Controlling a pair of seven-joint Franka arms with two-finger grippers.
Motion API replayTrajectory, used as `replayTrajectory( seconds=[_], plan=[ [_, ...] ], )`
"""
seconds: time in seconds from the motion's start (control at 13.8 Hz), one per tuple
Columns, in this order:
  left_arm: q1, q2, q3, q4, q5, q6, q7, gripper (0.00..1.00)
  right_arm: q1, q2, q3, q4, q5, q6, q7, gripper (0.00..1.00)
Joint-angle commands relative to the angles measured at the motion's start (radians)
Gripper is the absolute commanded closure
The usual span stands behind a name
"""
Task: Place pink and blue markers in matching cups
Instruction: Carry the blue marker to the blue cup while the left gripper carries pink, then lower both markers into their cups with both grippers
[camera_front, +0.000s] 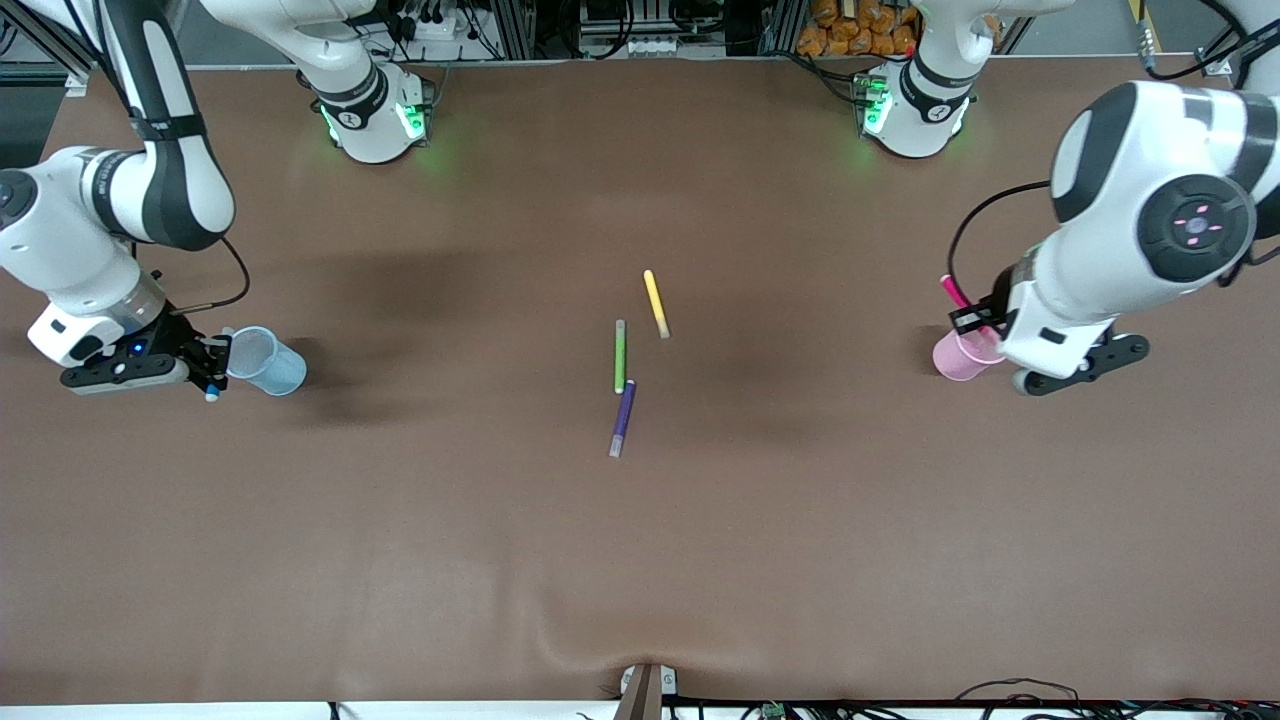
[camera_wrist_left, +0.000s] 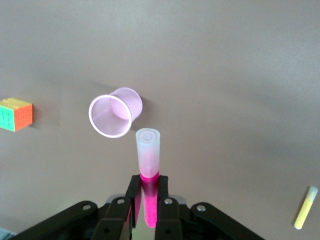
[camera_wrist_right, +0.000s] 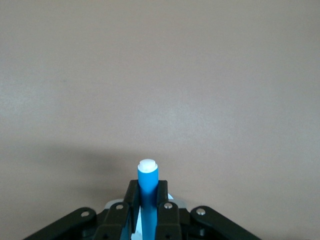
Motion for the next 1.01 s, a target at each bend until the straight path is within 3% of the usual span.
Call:
replayTrajectory(
  seconds=[0.0,0.29,0.94],
  plan=[
    [0.041,-0.156,-0.011,-0.227,0.014,0.164,0.107,1.0,-0.004,-0.037,0.007,-0.101,0.009,0.106,-0.029,1.0],
    [0.058,-0.165,-0.009,-0.293,0.012,0.212,0.14,1.0,-0.006,-0.031,0.007,-0.16,0.009,0.226,-0.035,1.0],
    [0.185,-0.199,-0.009,-0.551,0.014,0.636,0.192,1.0,-0.003,-0.014,0.007,-0.227,0.009,0.388,-0.037,1.0]
  ],
)
